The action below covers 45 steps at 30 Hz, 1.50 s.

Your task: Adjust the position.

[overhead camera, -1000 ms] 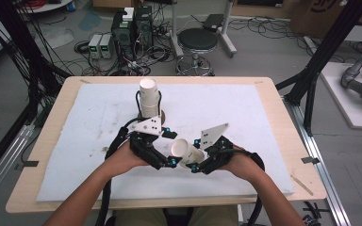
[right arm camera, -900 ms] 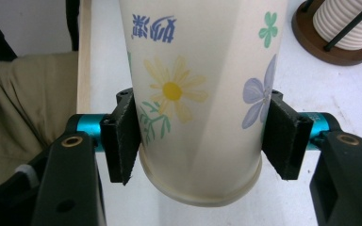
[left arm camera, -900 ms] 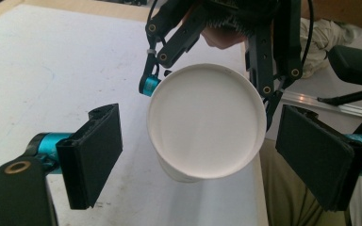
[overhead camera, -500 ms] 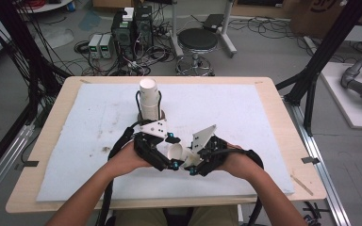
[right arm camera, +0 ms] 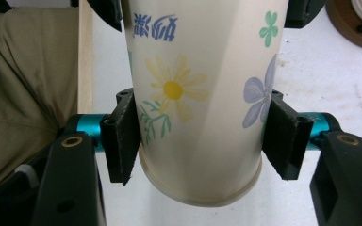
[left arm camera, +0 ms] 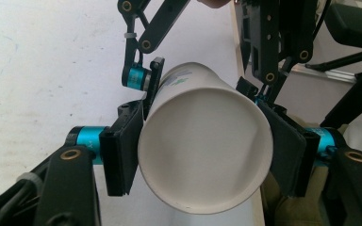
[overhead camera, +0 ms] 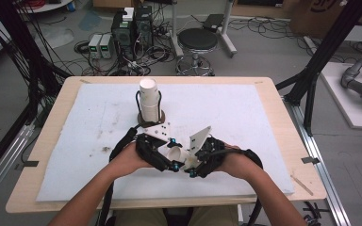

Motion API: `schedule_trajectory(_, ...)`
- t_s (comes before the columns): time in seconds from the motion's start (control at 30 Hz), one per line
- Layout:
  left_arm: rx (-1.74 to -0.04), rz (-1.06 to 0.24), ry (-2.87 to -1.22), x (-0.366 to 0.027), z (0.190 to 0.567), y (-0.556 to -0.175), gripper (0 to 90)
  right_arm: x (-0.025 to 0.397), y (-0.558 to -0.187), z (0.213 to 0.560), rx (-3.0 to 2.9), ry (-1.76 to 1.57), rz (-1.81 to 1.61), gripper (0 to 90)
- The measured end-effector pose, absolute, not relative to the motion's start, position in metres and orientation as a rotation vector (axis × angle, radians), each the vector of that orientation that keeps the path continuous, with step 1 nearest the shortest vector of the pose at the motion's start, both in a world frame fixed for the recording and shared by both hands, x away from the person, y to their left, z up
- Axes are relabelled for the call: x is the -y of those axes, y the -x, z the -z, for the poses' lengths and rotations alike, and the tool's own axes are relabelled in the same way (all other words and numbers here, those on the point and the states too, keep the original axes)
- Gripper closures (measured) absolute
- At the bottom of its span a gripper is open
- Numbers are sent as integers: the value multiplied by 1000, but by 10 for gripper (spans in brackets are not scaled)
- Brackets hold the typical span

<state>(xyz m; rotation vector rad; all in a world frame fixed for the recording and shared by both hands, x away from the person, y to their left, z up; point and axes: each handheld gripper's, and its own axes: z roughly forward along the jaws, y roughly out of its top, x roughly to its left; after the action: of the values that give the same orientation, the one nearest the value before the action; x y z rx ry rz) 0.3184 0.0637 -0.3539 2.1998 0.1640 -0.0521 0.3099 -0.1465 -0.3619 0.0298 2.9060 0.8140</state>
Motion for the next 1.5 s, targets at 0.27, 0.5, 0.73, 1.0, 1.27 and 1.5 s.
schedule_trajectory(0.27,-168,22,-2161,-70,353,-317,373,152,-311,361,-2868,-104,-930,202)
schedule_trajectory(0.5,-191,14,-2090,-81,353,-318,373,169,-313,355,-2797,-207,-1113,202)
schedule_trajectory(0.73,-214,22,-1990,-94,359,-316,373,187,-310,352,-2702,-274,-1271,202)
schedule_trajectory(1.0,-250,3,-1902,-106,365,-314,373,204,-303,354,-2576,-335,-1415,201)
schedule_trajectory(1.27,-246,-23,-1845,-111,369,-311,374,215,-299,363,-2502,-377,-1573,200)
schedule_trajectory(1.5,-220,-22,-1791,-112,370,-308,374,217,-296,375,-2479,-399,-1643,199)
